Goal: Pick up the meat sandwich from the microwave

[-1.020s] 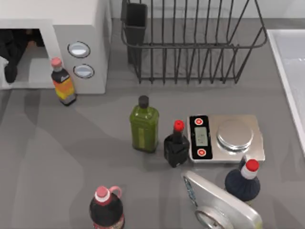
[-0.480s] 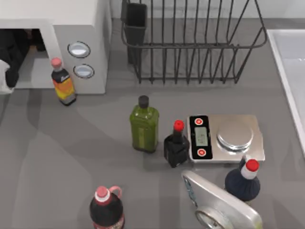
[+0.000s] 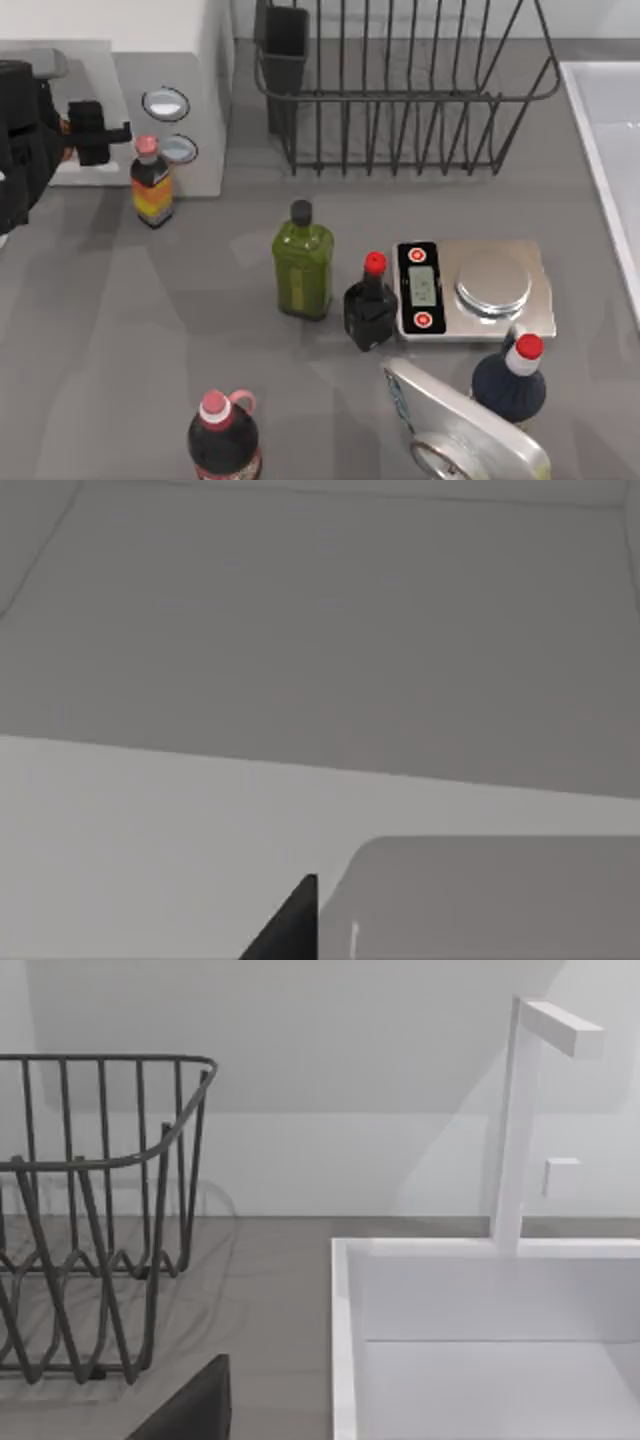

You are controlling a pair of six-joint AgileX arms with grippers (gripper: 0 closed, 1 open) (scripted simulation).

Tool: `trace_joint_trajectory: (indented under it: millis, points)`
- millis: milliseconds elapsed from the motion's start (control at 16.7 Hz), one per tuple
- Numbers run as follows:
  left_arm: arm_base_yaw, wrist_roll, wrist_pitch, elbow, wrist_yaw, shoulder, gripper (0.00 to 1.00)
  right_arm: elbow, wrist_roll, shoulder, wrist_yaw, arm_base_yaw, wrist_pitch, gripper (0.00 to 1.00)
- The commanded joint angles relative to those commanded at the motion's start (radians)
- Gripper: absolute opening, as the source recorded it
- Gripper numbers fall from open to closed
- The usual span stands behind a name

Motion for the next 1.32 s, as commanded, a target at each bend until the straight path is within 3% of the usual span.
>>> trace_joint_trajectory:
  millis: [300, 540, 1020, 1320]
  points:
    - [-0.123, -0.04, -0.106, -0.339, -0.115, -0.406, 0.0, 0.0, 0.0, 0.0, 0.0, 0.0, 0.0, 1.0]
    - [-0.178, -0.058, -0.155, -0.48, -0.166, -0.553, 0.0, 0.0, 0.0, 0.0, 0.0, 0.0, 0.0, 1.0]
    - [-0.176, -0.057, -0.121, -0.498, -0.171, -0.518, 0.0, 0.0, 0.0, 0.0, 0.0, 0.0, 0.0, 1.0]
    - [-0.186, -0.059, 0.15, -0.554, -0.175, -0.281, 0.0, 0.0, 0.0, 0.0, 0.0, 0.0, 0.0, 1.0]
